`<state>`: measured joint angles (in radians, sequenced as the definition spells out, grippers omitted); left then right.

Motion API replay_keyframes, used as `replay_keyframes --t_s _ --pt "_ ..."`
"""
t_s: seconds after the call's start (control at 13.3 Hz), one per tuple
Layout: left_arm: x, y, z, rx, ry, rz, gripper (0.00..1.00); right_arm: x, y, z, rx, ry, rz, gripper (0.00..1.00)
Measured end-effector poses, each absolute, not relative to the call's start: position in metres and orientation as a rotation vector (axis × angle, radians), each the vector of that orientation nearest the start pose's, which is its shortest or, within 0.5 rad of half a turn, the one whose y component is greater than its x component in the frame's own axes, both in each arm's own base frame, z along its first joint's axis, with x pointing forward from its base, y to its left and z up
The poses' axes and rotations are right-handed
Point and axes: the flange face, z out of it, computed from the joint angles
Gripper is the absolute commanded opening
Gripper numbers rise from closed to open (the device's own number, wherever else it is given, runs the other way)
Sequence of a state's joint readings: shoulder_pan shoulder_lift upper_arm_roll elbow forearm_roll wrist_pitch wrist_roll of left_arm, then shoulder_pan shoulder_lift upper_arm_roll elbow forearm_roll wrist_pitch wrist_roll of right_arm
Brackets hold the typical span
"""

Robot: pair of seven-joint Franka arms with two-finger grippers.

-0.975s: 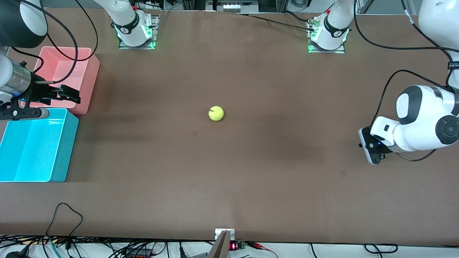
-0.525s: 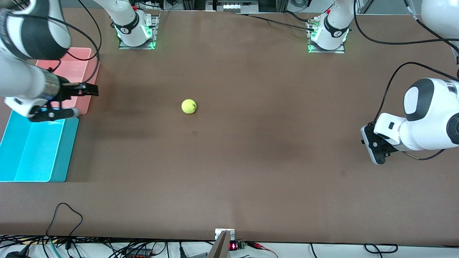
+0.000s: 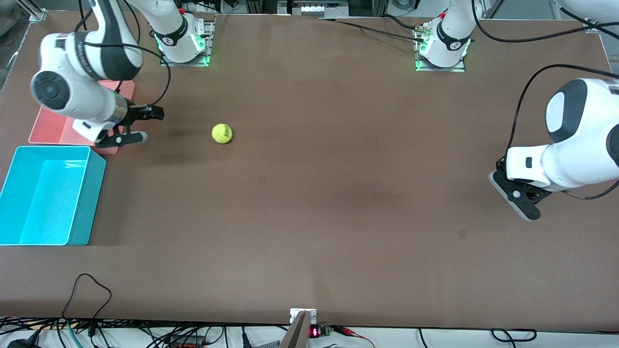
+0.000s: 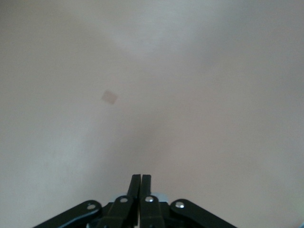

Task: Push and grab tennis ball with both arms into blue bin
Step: 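Reach the right gripper toward the rolling ball while the left gripper withdraws, then lower the right gripper over the tennis ball and close on it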

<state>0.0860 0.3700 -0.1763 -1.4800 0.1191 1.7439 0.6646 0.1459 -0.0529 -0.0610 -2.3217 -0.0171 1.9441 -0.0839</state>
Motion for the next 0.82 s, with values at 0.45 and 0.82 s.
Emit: replay_keyframes --t_s 0.45,0.82 --pt "0.646 -0.025 0.515 -2.988 0.643 0.042 1.00 0.385 0.048 0.254 -3.108 -0.348 0.425 1.00" --pt "0.635 0.012 0.570 -3.141 0.160 -0.058 1.00 0.372 0.063 0.215 -3.112 -0.416 0.361 1.00"
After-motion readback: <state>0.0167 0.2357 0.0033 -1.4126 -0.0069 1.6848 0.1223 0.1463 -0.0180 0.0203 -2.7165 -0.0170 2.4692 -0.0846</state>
